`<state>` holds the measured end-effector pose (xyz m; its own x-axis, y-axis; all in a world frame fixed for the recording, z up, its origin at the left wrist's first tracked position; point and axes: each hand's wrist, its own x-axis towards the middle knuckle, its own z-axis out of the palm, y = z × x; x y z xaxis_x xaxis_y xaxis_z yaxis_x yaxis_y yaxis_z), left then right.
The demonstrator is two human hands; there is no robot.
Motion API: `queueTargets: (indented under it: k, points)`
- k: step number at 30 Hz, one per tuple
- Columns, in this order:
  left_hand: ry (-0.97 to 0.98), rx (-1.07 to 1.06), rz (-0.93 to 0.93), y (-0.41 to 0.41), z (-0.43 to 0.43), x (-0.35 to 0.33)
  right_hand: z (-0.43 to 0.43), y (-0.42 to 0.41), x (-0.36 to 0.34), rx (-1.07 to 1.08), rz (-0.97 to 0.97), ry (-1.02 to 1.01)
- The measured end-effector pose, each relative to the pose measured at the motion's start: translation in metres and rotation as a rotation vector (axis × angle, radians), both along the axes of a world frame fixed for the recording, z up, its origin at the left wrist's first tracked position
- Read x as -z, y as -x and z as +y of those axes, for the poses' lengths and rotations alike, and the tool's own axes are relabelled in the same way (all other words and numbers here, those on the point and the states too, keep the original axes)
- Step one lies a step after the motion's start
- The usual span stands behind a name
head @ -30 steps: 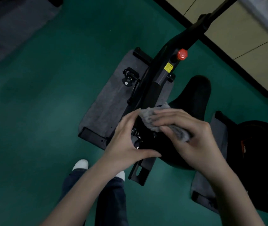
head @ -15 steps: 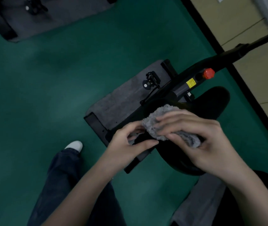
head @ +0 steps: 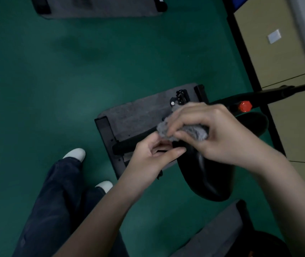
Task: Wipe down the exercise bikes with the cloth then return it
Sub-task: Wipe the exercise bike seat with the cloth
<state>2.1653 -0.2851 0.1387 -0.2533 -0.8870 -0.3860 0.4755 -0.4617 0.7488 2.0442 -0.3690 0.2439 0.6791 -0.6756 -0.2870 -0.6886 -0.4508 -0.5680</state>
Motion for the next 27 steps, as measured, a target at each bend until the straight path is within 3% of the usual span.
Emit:
queueTargets:
  k: [6, 11, 15, 18, 21, 27]
  points:
    - [-0.071, -0.026, 0.073, 0.001, 0.001, 0.0, -0.02, -0.01, 0.003, -0.037, 0.098, 0.01]
    - [-0.076, -0.017, 0.056, 0.001, -0.002, 0.0, -0.074, -0.013, 0.025, 0.258, 0.246, -0.184]
    - [-0.058, 0.03, 0.013, -0.005, -0.006, -0.001, -0.079, 0.013, 0.034, 0.613, 0.127, -0.381]
    - [-0.044, 0.086, -0.03, -0.009, -0.013, -0.001, -0.054, 0.028, 0.031, 0.71, 0.096, -0.125]
    - [-0.044, 0.123, -0.054, -0.013, -0.022, 0.0, -0.013, 0.022, 0.024, 0.699, -0.1, 0.164]
    - [0.14, 0.253, -0.258, -0.027, -0.047, 0.0, 0.044, 0.004, 0.026, 0.769, -0.342, 0.349]
